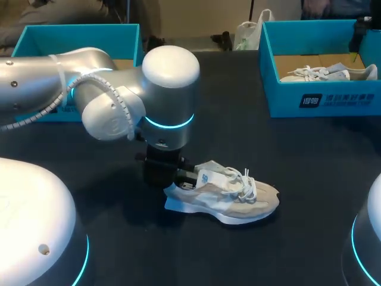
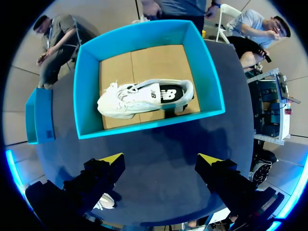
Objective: Take the shoe out of the shoebox, open the shoe tongue, remove and reinsert the insole, then place the shoe into the shoebox
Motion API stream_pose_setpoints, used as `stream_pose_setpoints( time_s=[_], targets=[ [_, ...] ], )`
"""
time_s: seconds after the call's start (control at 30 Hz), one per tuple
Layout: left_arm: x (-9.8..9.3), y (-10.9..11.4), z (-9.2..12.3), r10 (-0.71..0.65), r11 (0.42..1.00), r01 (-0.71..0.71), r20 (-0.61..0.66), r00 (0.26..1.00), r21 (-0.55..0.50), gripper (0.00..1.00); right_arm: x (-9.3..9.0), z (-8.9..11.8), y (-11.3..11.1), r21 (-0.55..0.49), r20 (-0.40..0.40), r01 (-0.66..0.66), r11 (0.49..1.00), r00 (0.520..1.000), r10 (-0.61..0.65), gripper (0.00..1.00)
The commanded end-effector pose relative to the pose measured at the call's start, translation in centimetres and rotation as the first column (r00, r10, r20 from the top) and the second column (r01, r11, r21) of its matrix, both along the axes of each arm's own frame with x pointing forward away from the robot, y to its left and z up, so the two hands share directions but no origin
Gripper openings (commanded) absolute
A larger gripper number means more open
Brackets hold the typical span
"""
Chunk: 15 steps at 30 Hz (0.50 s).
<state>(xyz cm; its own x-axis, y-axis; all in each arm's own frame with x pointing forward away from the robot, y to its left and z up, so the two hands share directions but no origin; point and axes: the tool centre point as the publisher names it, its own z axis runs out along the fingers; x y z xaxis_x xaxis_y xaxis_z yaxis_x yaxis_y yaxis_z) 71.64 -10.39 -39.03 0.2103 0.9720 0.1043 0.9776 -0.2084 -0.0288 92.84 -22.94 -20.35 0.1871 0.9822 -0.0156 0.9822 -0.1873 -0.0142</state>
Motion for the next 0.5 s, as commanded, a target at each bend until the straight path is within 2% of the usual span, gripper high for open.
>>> stream_pose_setpoints(
  time_s=[0.03,0.17,0.23,0.4,0.43,0.47,0.5],
  targets=[
    [0.19,-0.53,-0.51,0.004,1.000,-0.004,-0.005,1.000,0.009,0.11,-0.12,0.00,0.04,-0.001,0.003,0.001,1.000,1.000,-0.001,1.00],
    [0.17,-0.52,-0.60,0.004,1.000,-0.004,-0.009,1.000,0.009,0.30,-0.12,0.00,0.04,-0.001,0.003,0.001,1.000,1.000,-0.001,1.00],
    [0.17,-0.55,-0.64,0.003,1.000,-0.002,-0.013,1.000,0.007,0.33,-0.12,0.00,0.04,-0.001,0.003,0.001,1.000,1.000,-0.001,1.00],
    [0.13,-0.64,-0.67,-0.003,1.000,0.003,-0.024,1.000,0.001,0.47,-0.12,0.00,0.04,-0.001,0.003,0.001,1.000,1.000,-0.001,1.00],
    [0.09,-0.69,-0.43,-0.004,1.000,0.004,-0.028,1.000,-0.006,0.70,-0.12,0.00,0.04,-0.001,0.003,0.001,1.000,1.000,-0.001,1.00],
    [0.05,-0.70,-0.20,-0.005,1.000,0.005,-0.032,0.999,-0.011,0.88,-0.12,0.00,0.04,-0.001,0.003,0.001,1.000,1.000,-0.001,1.00],
    [0.02,-0.73,0.02,-0.005,1.000,0.004,-0.034,0.999,-0.014,0.95,-0.12,0.00,0.04,-0.001,0.003,0.001,1.000,1.000,-0.001,1.00]
  ],
)
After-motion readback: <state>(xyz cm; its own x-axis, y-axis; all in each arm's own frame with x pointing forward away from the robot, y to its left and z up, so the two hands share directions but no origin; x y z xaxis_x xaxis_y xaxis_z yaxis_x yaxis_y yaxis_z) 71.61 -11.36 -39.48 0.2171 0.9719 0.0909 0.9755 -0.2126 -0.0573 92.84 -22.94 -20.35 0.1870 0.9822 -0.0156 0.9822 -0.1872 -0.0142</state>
